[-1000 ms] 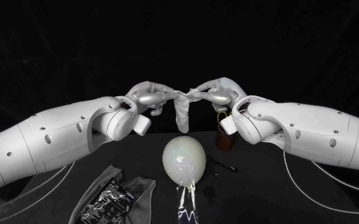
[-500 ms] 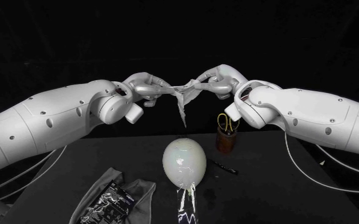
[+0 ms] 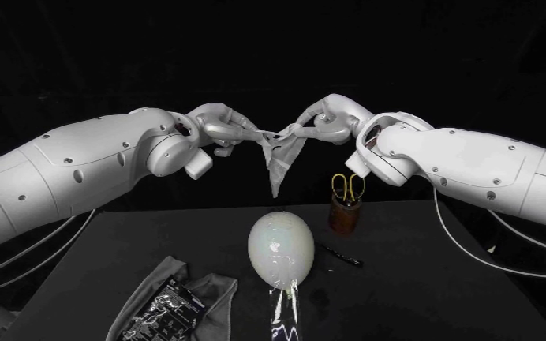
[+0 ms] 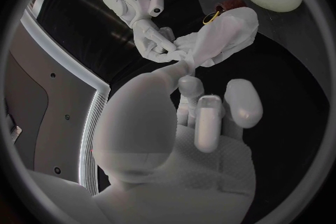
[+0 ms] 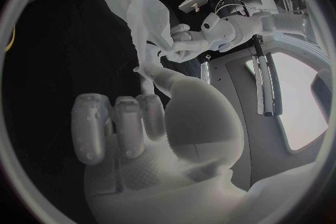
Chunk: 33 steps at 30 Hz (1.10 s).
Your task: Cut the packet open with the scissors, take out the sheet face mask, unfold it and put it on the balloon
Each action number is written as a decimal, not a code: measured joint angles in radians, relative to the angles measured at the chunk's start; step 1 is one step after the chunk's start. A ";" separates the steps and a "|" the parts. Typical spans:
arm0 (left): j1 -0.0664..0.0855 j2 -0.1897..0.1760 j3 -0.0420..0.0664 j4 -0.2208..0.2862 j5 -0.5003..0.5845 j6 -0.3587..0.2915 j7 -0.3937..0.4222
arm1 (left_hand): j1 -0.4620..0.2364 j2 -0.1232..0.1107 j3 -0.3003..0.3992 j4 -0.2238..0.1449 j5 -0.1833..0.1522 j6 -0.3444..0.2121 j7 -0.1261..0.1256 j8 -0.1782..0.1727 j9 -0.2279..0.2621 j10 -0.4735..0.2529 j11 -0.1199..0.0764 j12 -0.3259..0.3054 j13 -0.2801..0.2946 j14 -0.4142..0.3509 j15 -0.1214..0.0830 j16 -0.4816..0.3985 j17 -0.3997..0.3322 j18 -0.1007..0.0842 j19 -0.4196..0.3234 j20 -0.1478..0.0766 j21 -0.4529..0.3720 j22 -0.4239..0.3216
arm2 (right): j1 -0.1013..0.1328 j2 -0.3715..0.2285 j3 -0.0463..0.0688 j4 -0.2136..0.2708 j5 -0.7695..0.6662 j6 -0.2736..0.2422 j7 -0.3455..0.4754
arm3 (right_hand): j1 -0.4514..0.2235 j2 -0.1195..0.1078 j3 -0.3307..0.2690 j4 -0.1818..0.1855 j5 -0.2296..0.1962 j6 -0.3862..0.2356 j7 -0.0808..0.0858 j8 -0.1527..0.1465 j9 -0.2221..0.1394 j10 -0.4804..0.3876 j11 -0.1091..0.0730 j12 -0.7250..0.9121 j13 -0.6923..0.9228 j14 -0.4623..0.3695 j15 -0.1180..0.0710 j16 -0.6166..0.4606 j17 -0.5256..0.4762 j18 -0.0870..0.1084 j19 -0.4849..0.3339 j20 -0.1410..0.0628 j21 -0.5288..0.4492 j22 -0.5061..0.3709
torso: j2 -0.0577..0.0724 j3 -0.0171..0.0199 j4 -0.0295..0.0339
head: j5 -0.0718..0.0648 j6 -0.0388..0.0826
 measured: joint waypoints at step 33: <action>0.006 0.030 -0.009 -0.073 -0.274 -0.046 0.079 | -0.019 -0.019 0.039 -0.028 0.000 -0.002 -0.002 -0.006 0.000 0.000 0.000 -0.026 -0.036 0.002 0.002 -0.003 0.000 -0.007 0.004 -0.004 0.004 0.001 | 0.046 0.010 0.000 -0.032 -0.288 0.058 -0.035 | -0.007 -0.007 -0.001 -0.001 -0.002 0.002 -0.003 0.004 0.000 0.000 0.000 0.002 0.000 0.000 0.000 0.000 0.000 0.000 -0.001 0.001 0.004 0.000 | 0.000 -0.0007 0.0000 | -0.008 0.003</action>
